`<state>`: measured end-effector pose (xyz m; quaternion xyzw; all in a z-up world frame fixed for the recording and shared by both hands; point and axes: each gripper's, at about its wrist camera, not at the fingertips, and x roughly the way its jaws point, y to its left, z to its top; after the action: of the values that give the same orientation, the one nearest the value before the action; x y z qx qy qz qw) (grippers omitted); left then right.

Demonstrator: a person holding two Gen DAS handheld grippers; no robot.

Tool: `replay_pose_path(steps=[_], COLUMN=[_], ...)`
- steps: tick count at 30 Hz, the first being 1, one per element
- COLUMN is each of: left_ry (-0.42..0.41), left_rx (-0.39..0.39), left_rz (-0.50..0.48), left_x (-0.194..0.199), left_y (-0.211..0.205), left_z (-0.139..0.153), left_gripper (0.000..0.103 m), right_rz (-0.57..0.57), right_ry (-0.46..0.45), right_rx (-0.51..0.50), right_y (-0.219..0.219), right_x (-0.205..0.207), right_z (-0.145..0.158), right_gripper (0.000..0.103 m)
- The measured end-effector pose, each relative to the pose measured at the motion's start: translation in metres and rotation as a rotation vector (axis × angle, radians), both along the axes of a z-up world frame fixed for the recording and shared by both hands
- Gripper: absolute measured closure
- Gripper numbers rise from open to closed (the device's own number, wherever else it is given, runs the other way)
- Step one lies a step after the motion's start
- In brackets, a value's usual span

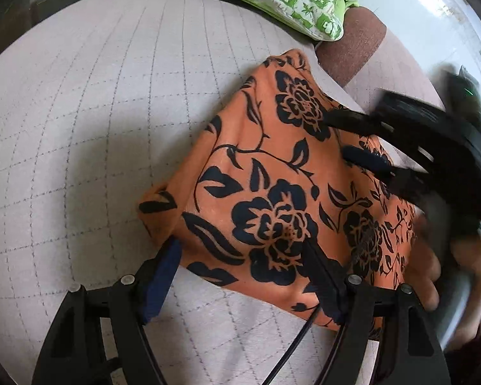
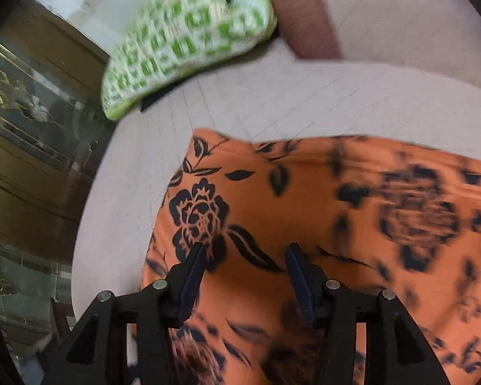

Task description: Fold small clothes

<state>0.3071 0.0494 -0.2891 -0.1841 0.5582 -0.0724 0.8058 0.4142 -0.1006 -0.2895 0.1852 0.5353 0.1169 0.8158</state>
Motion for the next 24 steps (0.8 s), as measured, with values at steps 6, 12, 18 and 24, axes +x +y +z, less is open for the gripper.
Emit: replay_pose_path(steps=[6,12,18,24], left_ry=[0.014,-0.064,-0.095,-0.045], left_rx=[-0.027,-0.008,-0.015,0.045], left_rz=[-0.045,-0.080,-0.097,-0.084], left_x=[0.008,0.022,0.030,0.035], left_y=[0.013,0.023,0.029,0.016], left_z=[0.000,0.020,0.028,0.011], left_gripper=[0.025,0.026,0.026,0.026], right_rz=[-0.107,-0.163,-0.262,-0.423], right_ry=[-0.001,-0.062,-0.121,-0.064], right_rx=[-0.023,0.084,0.097,0.087], right_y=[-0.001,-0.048,-0.130,-0.217], right_x=[0.040,0.001,-0.087,-0.180], right_z=[-0.019,0.002,0.024,0.011], right_gripper=[0.045,0.045,0.045,0.045])
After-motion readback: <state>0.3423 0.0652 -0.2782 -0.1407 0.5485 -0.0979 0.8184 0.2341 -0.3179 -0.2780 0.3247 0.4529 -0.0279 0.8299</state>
